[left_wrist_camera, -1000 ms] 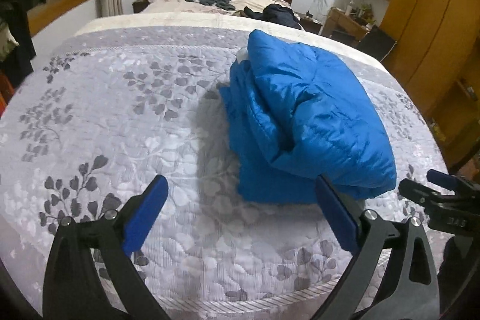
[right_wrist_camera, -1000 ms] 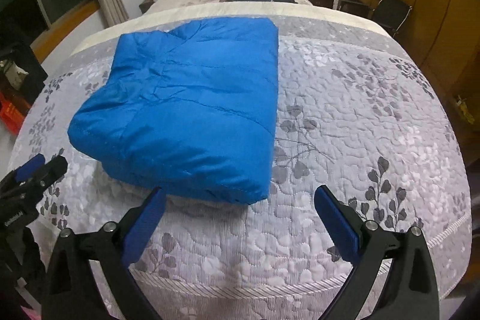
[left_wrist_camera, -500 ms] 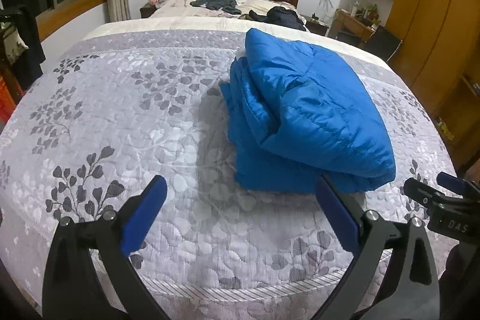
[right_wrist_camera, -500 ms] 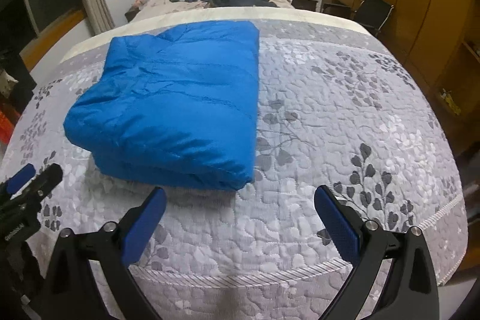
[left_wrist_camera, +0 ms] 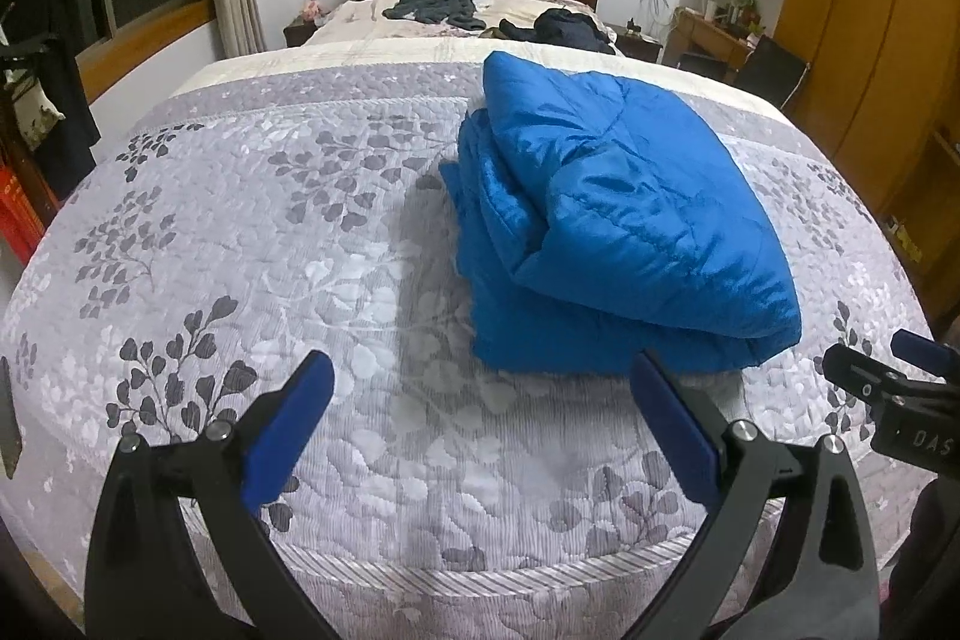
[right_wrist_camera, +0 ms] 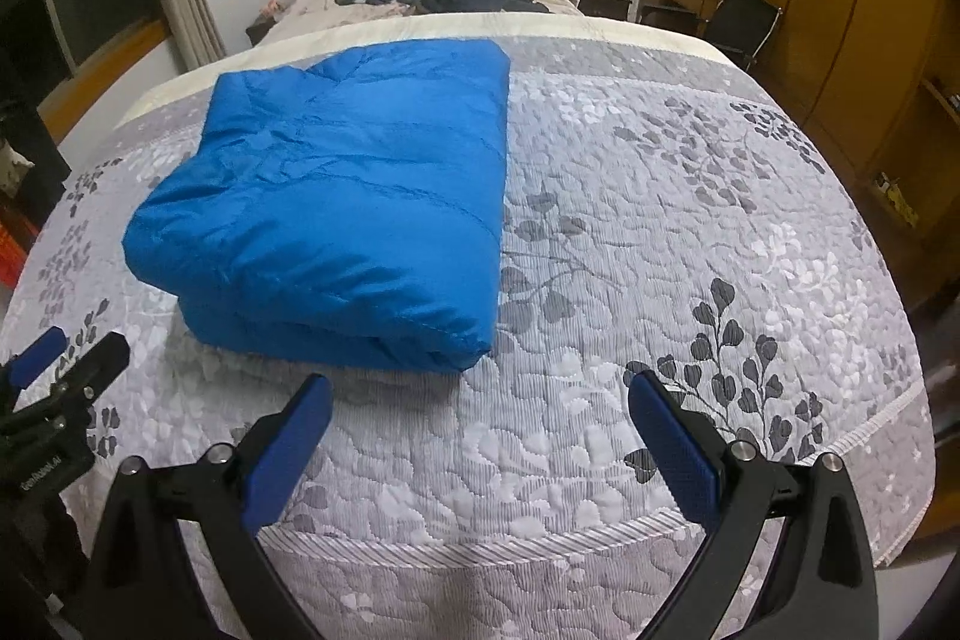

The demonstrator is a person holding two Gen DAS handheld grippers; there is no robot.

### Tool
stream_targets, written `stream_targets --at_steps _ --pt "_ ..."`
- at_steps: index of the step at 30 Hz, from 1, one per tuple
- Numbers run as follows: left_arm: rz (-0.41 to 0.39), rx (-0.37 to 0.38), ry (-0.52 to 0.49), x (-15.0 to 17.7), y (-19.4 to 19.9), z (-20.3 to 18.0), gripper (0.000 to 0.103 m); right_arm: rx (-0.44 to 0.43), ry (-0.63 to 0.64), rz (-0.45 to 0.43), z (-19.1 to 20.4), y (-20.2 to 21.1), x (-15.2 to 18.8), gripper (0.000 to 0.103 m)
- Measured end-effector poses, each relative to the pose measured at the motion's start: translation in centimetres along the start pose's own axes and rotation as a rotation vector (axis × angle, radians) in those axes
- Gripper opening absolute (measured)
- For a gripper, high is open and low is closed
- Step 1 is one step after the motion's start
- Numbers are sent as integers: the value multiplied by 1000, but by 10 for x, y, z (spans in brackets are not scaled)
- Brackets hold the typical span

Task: Fold small clothes

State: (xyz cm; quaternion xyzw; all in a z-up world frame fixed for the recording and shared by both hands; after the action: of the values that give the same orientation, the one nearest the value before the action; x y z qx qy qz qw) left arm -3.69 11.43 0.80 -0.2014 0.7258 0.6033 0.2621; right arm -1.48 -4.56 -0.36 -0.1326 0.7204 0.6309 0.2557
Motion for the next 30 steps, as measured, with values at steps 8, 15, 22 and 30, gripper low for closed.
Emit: stream_targets --at_steps 8,15,22,30 --pt "15 -4 -10 1 -5 -4 98 -1 0 -11 -1 -2 -2 99" --pt "22 -1 -13 2 -8 -4 98 2 -7 -15 -3 -4 -4 99" --pt "22 -1 -14 2 -8 -4 98 -5 -11 -3 -3 -6 -3 99" --pt "21 2 -12 2 -8 -4 98 -5 -15 1 -4 -7 -3 99"
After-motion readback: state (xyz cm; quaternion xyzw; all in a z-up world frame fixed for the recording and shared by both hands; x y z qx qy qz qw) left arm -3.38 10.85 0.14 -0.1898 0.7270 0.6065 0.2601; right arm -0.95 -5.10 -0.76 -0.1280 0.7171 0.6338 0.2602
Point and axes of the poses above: each gripper's, at about its wrist camera, not at the fingertips, and y roughly against the way its jaws point, z to its left, x to its underside, the point moved 6 cm from there along -y, roughly the way its jaws point, and after that the axes turned 7 degrees about x, right-handed, at the moved point
